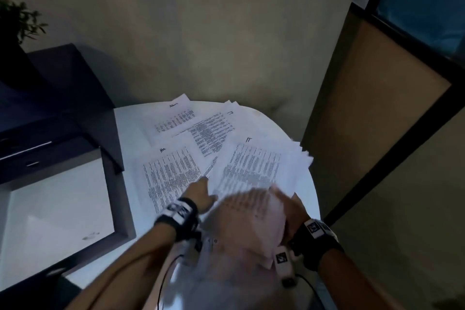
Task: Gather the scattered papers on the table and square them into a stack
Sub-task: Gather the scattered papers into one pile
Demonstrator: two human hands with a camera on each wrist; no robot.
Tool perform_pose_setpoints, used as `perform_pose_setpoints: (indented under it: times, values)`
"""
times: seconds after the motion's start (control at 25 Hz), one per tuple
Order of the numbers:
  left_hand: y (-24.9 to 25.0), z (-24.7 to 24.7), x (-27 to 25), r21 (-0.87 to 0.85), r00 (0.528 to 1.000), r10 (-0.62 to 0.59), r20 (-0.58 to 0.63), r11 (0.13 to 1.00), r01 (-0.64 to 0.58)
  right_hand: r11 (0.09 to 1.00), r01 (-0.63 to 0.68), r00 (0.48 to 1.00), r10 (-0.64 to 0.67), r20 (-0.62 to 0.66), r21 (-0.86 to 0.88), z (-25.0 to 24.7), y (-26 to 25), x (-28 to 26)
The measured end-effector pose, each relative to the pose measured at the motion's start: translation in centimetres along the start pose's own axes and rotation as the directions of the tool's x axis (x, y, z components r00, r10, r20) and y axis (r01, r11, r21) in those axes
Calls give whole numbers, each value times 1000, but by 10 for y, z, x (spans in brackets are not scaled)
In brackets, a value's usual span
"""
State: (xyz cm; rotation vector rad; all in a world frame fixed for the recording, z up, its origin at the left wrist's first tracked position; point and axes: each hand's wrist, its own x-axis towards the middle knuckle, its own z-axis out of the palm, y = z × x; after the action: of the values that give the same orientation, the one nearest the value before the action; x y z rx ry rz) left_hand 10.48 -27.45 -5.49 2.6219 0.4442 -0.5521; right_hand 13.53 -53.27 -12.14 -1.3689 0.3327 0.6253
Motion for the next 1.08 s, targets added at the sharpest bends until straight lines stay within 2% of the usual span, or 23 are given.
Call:
perform_pose_setpoints:
  times: [0.04, 0.08, 0.12, 0.16, 0.2, 0.24, 0.28, 0.32, 0.36, 0.4, 0.44, 0.52, 0.6, 0.72, 0.76, 0.84, 0.92, 0.96, 1.04, 1.08]
  values:
    - [-1, 10, 1, -12, 999, 32, -12, 999, -32, 995, 38, 999, -40, -19, -92, 3, -5, -3]
    - [-4, 13, 0, -59, 998, 43, -50, 997, -46, 971, 115, 988, -133, -76, -208, 1, -6, 3]
    - [-9, 7, 2, -137, 993, 10, -115, 990, -26, 944, 168, 977, -197, -77, -282, 0, -9, 8]
    - [-21, -2, 7, -234, 978, -83, -190, 971, 37, 932, 181, 973, -217, -83, -315, 1, -11, 12]
    - [-32, -12, 10, -306, 940, -204, -273, 945, 116, 926, 189, 966, -234, -105, -327, -1, -15, 12]
    - [-47, -21, 13, -362, 879, -350, -322, 904, 227, 939, 126, 976, -175, -129, -321, 0, -15, 14]
    - [-60, -29, 12, -426, 807, -497, -321, 836, 345, 944, 104, 978, -154, -140, -312, -3, -11, 22]
    - [-69, -34, 11, -493, 745, -611, -268, 751, 439, 946, 101, 975, -156, -160, -308, -7, -5, 29]
    - [-77, -38, 11, -544, 718, -670, -189, 680, 491, 935, 126, 973, -181, -141, -331, -13, 3, 40]
    - [-80, -39, 11, -560, 720, -683, -126, 648, 517, 930, 113, 975, -172, -141, -350, -22, 13, 57]
    - [-82, -39, 12, -565, 730, -675, -104, 645, 515, 922, 99, 980, -156, -127, -373, -16, 8, 49]
    - [-83, -38, 16, -592, 732, -666, -145, 651, 475, 918, 85, 978, -152, -144, -387, -12, 2, 42]
    - [-87, -37, 22, -671, 719, -679, -146, 602, 432, 936, 82, 973, -149, -174, -343, -14, 3, 46]
    - [-95, -33, 24, -724, 755, -648, -105, 570, 388, 934, 113, 973, -173, -154, -339, -11, 0, 39]
    - [-95, -32, 23, -723, 771, -622, -141, 597, 349, 932, 134, 971, -192, -146, -338, -11, 1, 37]
    - [-89, -36, 21, -711, 794, -531, -296, 678, 188, 930, 131, 970, -192, -152, -343, -9, 0, 34]
    - [-86, -36, 14, -715, 804, -441, -400, 699, 28, 944, 133, 973, -183, -141, -302, -11, -1, 33]
    - [-86, -36, 10, -709, 821, -412, -394, 705, 13, 944, 141, 971, -190, -144, -298, -9, -4, 32]
    - [-87, -32, 1, -646, 876, -381, -296, 755, 110, 945, 115, 968, -176, -179, -307, -6, -5, 31]
    - [-87, -32, -3, -605, 888, -369, -274, 784, 139, 939, 113, 969, -176, -171, -325, -6, -3, 31]
